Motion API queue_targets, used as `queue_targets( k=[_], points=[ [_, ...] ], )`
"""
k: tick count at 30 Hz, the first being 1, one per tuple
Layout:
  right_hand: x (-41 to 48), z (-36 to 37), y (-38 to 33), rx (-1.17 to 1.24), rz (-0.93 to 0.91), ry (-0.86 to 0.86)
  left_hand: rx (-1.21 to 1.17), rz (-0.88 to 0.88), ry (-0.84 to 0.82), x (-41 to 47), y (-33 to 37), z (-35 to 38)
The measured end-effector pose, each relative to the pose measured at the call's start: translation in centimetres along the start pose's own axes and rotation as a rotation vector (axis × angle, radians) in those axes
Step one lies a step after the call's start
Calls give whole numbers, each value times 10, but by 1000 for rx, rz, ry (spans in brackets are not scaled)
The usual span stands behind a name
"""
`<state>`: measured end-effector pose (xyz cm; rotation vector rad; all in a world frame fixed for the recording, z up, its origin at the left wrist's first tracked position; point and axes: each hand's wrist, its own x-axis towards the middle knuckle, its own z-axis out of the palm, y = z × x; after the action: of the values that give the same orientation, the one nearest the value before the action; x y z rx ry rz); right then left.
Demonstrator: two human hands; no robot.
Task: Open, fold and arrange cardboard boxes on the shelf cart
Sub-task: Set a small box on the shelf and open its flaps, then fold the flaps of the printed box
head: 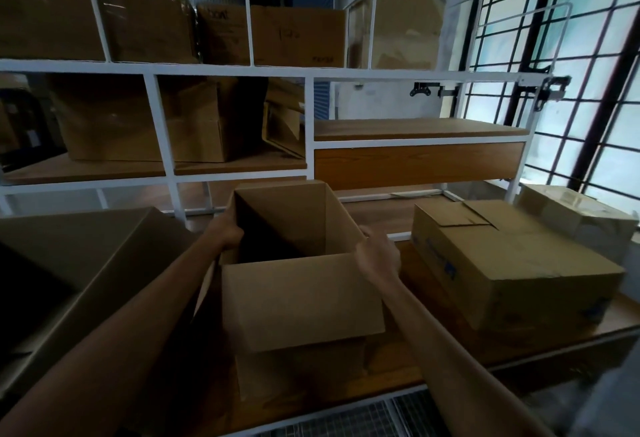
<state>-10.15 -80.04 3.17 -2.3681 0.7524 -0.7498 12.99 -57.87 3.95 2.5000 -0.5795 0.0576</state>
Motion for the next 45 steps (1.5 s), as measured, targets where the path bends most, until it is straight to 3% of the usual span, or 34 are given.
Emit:
queue_targets(
  k=[5, 16, 19, 22, 26, 29, 33, 39, 42, 45],
  points=[
    [-7, 16, -7, 131, -59, 6, -15, -14, -27, 8, -15, -10],
    [-7, 59, -36, 172, -142, -19, 23, -63, 65, -47, -11, -58],
    [-7, 70, -28, 320, -140, 5, 79, 40, 67, -57, -4, -64],
    [-9, 74, -17, 391, -152, -22, 228, 147, -77, -72, 18, -67],
    [-14, 59, -6, 370, -174, -153, 134, 272, -156, -106, 71, -56],
    [-26, 35, 11, 293, -192, -198, 76, 418, -87, -127, 99, -36],
    [-50, -7, 57, 306, -206, -188, -2, 465, 56, -155, 134, 11],
    [-108, -85, 161, 367, -101, -83, -346, 594, 324, -238, 190, 123],
    [-137, -117, 219, 386, -33, -70, -544, 486, 240, -278, 215, 186],
    [-158, -143, 270, 402, 36, -64, -577, 403, 120, -304, 241, 233]
  ],
)
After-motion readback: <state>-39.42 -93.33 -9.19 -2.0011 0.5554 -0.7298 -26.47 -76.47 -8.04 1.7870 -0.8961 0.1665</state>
